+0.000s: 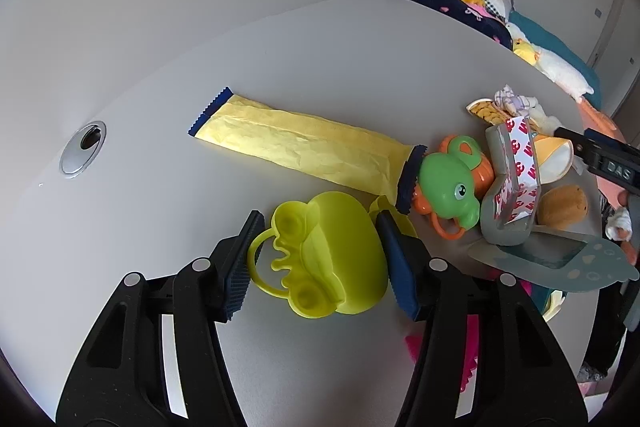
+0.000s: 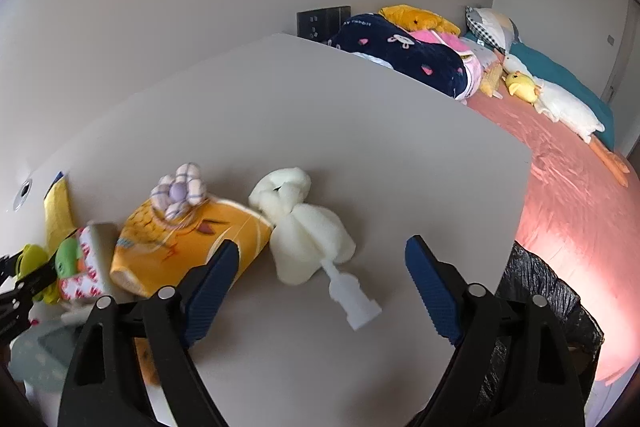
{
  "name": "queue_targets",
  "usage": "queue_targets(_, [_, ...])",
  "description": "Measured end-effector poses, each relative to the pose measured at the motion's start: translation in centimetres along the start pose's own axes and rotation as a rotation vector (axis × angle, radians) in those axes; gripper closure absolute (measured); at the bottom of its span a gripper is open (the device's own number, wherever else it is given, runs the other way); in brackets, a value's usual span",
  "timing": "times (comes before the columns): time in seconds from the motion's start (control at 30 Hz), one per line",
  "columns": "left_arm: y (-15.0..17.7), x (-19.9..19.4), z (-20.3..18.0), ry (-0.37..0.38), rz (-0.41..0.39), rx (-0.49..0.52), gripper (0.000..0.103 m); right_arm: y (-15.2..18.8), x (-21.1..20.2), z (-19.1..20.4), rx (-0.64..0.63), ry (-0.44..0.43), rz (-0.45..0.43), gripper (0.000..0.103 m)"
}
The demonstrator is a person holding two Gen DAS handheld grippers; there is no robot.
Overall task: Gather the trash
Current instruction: 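Grasp the lime-green frog toy with the left gripper while the right gripper grasps the white plush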
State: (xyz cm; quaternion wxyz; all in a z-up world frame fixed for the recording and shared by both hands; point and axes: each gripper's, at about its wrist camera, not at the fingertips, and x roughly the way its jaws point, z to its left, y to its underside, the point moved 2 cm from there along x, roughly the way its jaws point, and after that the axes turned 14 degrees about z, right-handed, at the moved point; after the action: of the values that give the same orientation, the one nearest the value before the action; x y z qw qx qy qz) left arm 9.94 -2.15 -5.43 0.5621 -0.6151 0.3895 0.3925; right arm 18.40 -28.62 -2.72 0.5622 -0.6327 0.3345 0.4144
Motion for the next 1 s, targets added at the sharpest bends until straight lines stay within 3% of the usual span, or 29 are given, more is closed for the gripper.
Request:
queue_targets(0.13, [0.1, 0.0, 0.2, 0.004, -0.012, 0.004, 0.047, -1.0, 1.4, -0.5, 0.017, -0.023, 0.045, 0.028])
queue_targets(0.17, [0.2, 0.0, 0.3, 0.006, -0.015, 0.007, 0.047, -1.2, 1.8, -0.7, 0.025, -0.026, 0.065, 0.036])
queue_targets(0.23, [0.3, 0.0, 0.4, 0.008, -0.02, 0.008, 0.047, -1.2, 2.6, -0.8, 0.023, -0.035, 0.104, 0.042])
queue_targets(0.47, [0.7, -0.2, 0.7, 0.012, -0.025, 0.008, 0.047, -0.3, 2.4, -0.4, 0.007, -0.033, 0.087, 0.066])
queue_targets(1.0, [1.0, -2.6, 0.8, 0.013, -0.08, 0.005, 0.047, 1.7, -0.8, -1.5, 0.075, -0.089, 0.047, 0.069])
